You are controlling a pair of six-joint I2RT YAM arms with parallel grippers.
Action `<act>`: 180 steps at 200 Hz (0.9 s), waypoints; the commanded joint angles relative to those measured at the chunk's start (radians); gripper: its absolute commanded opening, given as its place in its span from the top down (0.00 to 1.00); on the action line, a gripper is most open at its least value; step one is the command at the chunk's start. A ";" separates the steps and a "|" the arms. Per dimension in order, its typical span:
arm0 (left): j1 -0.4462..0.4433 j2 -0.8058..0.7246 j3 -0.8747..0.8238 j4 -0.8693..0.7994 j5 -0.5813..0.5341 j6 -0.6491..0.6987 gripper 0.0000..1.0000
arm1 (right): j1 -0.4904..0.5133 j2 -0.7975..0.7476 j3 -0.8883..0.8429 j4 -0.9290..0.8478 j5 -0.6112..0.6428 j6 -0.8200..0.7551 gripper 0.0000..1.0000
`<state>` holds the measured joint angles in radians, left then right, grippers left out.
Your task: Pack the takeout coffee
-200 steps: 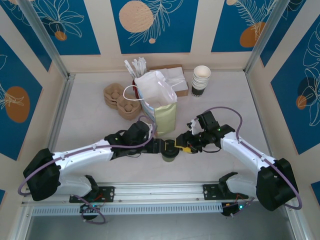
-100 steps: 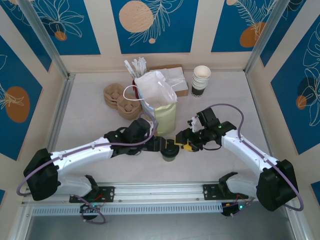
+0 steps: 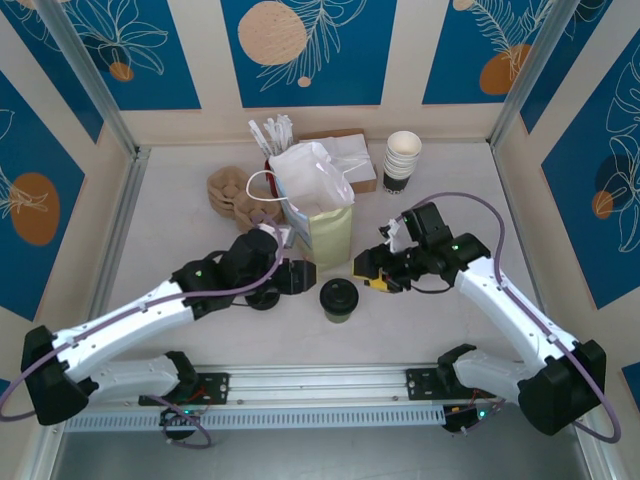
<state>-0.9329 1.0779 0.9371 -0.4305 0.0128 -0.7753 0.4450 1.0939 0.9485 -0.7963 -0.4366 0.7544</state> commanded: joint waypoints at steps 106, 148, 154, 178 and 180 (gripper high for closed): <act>0.127 -0.312 -0.114 -0.132 -0.358 -0.116 0.36 | -0.008 -0.117 0.085 -0.076 0.001 0.090 0.45; 0.251 -0.309 -0.130 -0.089 -0.282 -0.070 0.33 | -0.042 -0.089 0.256 -0.176 0.100 -0.045 0.45; 0.279 -0.301 -0.130 -0.079 -0.260 -0.068 0.33 | -0.051 -0.079 0.284 -0.189 0.100 -0.067 0.45; 0.379 -0.244 -0.132 -0.020 -0.159 -0.059 0.32 | -0.088 -0.041 0.368 -0.234 0.083 -0.122 0.45; 0.387 -0.237 -0.131 -0.014 -0.151 -0.061 0.32 | -0.092 -0.039 0.371 -0.237 0.079 -0.125 0.45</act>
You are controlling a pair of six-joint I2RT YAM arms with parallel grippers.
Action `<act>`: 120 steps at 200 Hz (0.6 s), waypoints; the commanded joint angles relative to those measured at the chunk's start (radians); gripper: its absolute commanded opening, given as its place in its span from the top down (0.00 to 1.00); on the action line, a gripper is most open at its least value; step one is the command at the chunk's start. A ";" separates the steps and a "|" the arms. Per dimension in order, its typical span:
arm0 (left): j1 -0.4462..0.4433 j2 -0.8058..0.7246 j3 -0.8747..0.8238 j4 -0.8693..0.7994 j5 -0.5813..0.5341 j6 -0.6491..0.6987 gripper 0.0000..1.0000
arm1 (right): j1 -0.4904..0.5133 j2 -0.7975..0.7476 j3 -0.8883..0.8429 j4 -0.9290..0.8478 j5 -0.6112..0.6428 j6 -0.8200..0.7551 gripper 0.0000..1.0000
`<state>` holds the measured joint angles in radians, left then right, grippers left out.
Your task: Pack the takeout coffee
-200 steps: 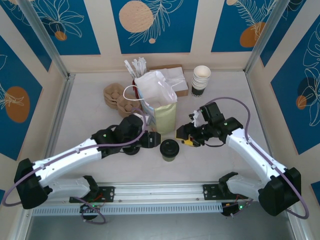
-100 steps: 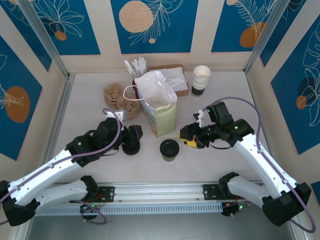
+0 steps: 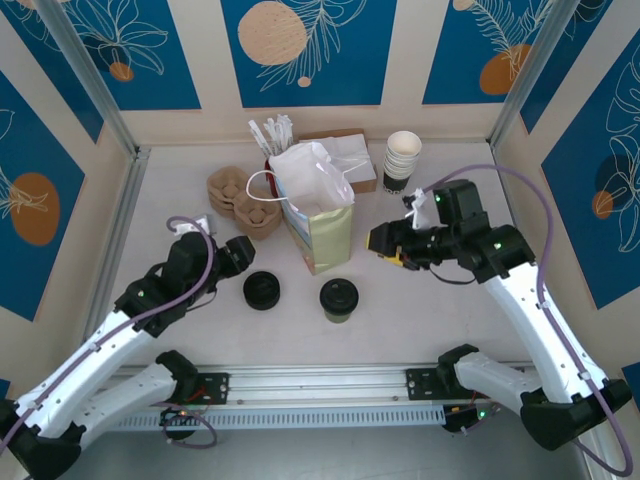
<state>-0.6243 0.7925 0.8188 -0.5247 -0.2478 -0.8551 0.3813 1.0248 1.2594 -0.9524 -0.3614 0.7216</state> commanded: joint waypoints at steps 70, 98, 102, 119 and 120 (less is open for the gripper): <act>0.244 0.307 0.083 0.239 0.339 0.018 0.35 | -0.171 0.077 0.082 0.012 -0.075 -0.146 0.45; 0.243 0.431 0.203 0.218 0.413 0.056 0.36 | -0.218 0.178 0.170 0.019 -0.101 -0.168 0.45; 0.244 0.449 0.217 0.220 0.420 0.063 0.35 | -0.221 0.190 0.185 0.021 -0.108 -0.172 0.45; 0.245 0.519 0.281 0.201 0.414 0.090 0.36 | -0.229 0.237 0.238 0.028 -0.108 -0.178 0.45; 0.245 0.523 0.285 0.199 0.414 0.091 0.36 | -0.230 0.241 0.243 0.028 -0.108 -0.178 0.45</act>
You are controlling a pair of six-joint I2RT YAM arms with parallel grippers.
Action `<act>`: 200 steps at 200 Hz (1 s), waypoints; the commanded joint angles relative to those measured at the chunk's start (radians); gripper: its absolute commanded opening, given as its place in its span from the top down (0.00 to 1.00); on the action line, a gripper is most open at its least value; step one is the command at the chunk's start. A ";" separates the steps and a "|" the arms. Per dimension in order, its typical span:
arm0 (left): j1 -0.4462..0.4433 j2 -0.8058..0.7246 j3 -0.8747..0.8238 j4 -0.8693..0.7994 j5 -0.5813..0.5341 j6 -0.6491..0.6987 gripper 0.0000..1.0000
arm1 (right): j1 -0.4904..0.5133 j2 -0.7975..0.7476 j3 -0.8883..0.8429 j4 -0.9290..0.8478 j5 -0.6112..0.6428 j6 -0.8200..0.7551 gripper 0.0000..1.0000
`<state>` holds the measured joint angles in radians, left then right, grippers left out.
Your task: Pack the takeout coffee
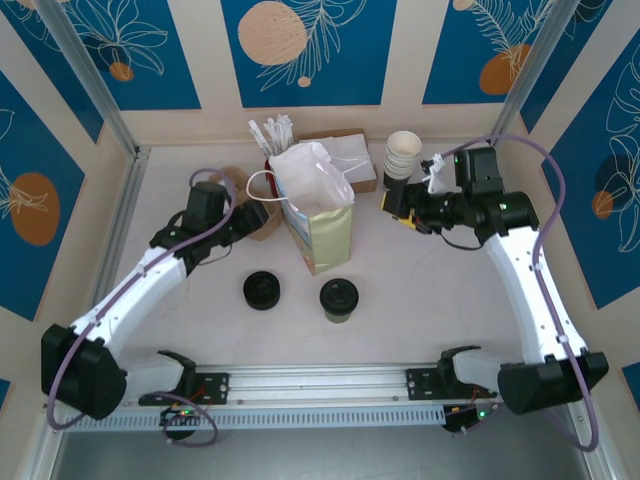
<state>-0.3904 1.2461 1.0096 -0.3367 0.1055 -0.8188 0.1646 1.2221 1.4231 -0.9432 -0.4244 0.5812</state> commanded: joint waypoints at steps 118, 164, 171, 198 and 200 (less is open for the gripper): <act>0.024 0.126 0.212 -0.066 0.172 0.085 0.36 | 0.196 0.528 0.524 -0.074 0.245 -0.168 0.43; 0.040 0.114 0.206 -0.067 0.205 0.094 0.36 | 0.264 0.581 0.544 -0.096 0.360 -0.188 0.43; 0.041 0.109 0.204 -0.066 0.208 0.093 0.36 | 0.270 0.587 0.548 -0.102 0.374 -0.189 0.44; 0.045 0.098 0.198 -0.066 0.213 0.097 0.36 | 0.286 0.594 0.559 -0.121 0.448 -0.194 0.53; 0.045 0.097 0.199 -0.065 0.215 0.098 0.36 | 0.287 0.594 0.559 -0.122 0.455 -0.195 0.55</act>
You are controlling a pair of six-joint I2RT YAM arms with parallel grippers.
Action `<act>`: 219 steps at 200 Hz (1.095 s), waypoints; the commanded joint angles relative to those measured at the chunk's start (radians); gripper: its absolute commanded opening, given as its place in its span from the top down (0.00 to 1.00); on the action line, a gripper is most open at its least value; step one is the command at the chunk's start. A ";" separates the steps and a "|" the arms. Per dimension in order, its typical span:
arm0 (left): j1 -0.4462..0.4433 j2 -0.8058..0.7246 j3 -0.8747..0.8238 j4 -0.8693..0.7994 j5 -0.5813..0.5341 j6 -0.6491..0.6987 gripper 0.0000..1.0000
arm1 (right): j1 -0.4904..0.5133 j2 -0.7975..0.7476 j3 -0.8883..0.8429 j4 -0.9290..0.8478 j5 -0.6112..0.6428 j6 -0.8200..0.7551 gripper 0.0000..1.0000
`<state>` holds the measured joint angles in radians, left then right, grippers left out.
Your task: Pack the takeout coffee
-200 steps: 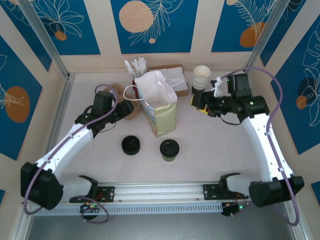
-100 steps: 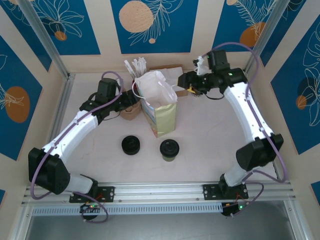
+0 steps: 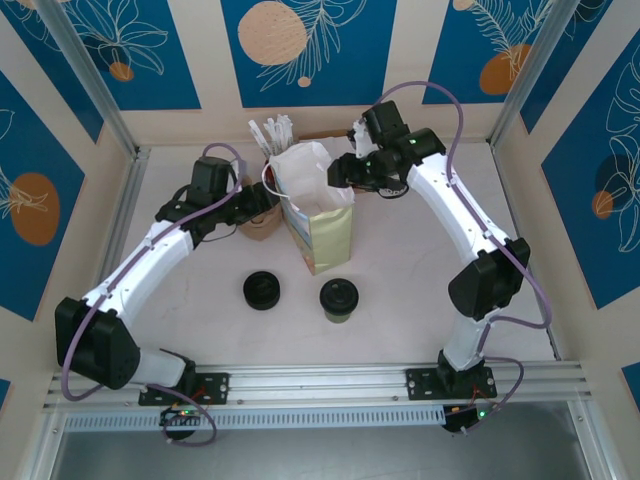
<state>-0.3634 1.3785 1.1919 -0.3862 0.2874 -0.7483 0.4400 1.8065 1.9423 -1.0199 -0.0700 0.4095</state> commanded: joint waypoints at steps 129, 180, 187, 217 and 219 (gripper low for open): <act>0.019 -0.129 -0.049 -0.041 0.053 0.038 0.35 | 0.004 -0.233 -0.161 -0.116 0.404 0.038 0.91; 0.020 -0.154 -0.069 -0.054 0.038 0.038 0.35 | -0.067 -0.364 -0.313 -0.116 0.403 0.128 0.91; 0.019 -0.154 -0.075 -0.055 0.034 0.039 0.35 | -0.080 -0.385 -0.336 -0.110 0.406 0.145 0.91; 0.019 -0.147 -0.110 -0.034 0.009 0.039 0.35 | -0.132 -0.439 -0.403 -0.082 0.370 0.205 0.91; 0.020 -0.147 -0.113 -0.032 0.006 0.039 0.35 | -0.134 -0.444 -0.409 -0.078 0.368 0.209 0.91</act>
<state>-0.3576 1.2434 1.1126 -0.4267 0.3210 -0.7288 0.3336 1.4174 1.5745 -1.1221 0.3138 0.5358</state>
